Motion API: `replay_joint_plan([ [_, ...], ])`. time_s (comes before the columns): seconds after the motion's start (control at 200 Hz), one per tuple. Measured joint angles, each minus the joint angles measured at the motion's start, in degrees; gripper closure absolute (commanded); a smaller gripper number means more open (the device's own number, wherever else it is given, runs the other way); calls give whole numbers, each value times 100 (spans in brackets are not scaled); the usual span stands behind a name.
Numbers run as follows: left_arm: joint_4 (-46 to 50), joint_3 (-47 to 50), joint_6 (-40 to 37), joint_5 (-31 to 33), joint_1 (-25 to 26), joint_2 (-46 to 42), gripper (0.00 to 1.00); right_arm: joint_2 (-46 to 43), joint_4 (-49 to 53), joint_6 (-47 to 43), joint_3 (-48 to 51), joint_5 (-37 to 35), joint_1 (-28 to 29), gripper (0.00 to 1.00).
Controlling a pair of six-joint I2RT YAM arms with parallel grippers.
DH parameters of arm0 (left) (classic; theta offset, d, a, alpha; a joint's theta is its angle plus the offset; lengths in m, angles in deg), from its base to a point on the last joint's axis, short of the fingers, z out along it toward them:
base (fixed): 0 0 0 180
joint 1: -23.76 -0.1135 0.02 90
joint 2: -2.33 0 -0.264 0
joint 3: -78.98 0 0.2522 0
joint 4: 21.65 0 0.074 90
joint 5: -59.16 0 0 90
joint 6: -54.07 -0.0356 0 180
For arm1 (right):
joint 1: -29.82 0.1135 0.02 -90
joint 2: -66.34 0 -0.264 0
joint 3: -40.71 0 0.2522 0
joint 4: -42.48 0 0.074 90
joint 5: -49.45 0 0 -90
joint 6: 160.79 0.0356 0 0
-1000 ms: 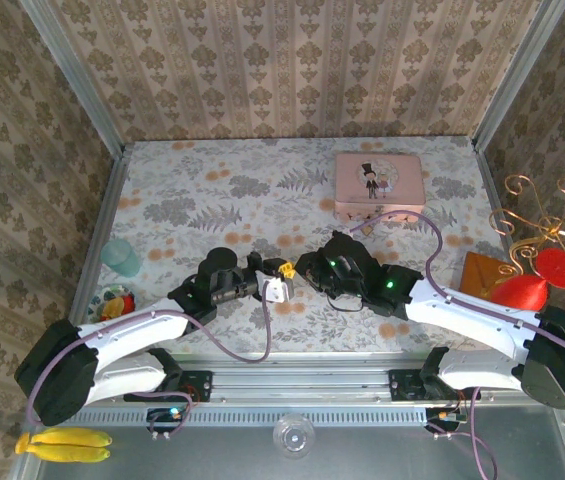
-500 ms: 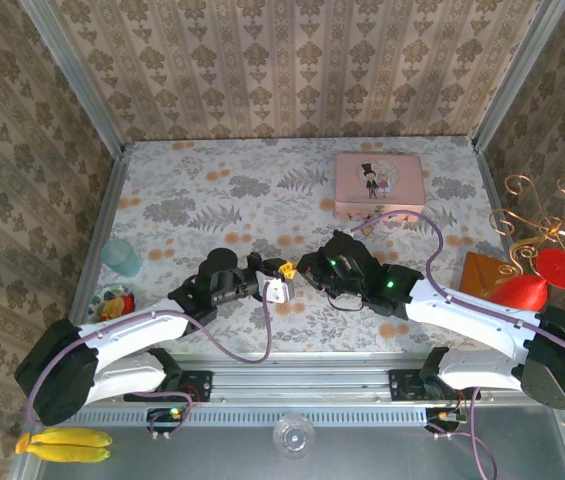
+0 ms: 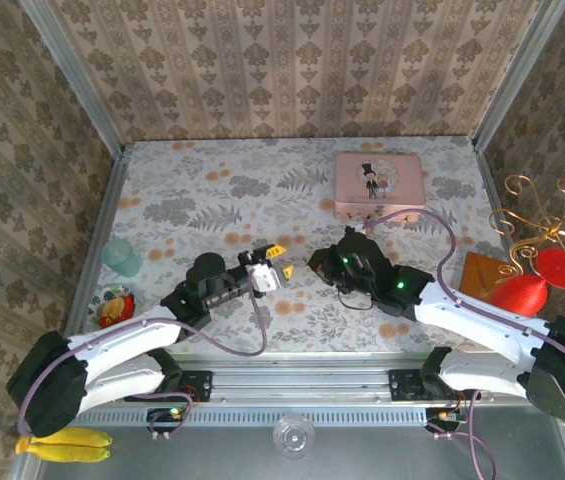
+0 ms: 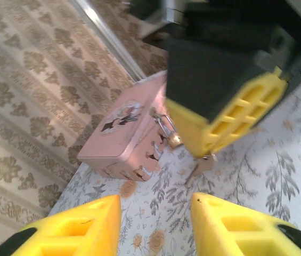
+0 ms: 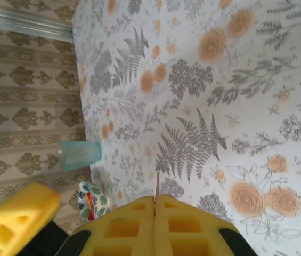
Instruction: Unlock the padlock with the key
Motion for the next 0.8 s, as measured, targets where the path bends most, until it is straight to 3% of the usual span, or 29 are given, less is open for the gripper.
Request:
replay_joint_plan([
  [0.24,474,-153,2979,286,-616,-597,60,-389,-1340,-535,737,-214,-9,100],
  [0.42,813,-590,5182,-142,-949,-417,56,-422,-2544,-1078,1169,-450,170,100],
  [0.595,634,-632,6518,-542,-946,-227,52,-422,-3499,-1521,1370,-570,330,100],
  [0.8,258,-776,7394,-933,-931,177,49,-422,-4172,-1858,1449,-568,455,100],
])
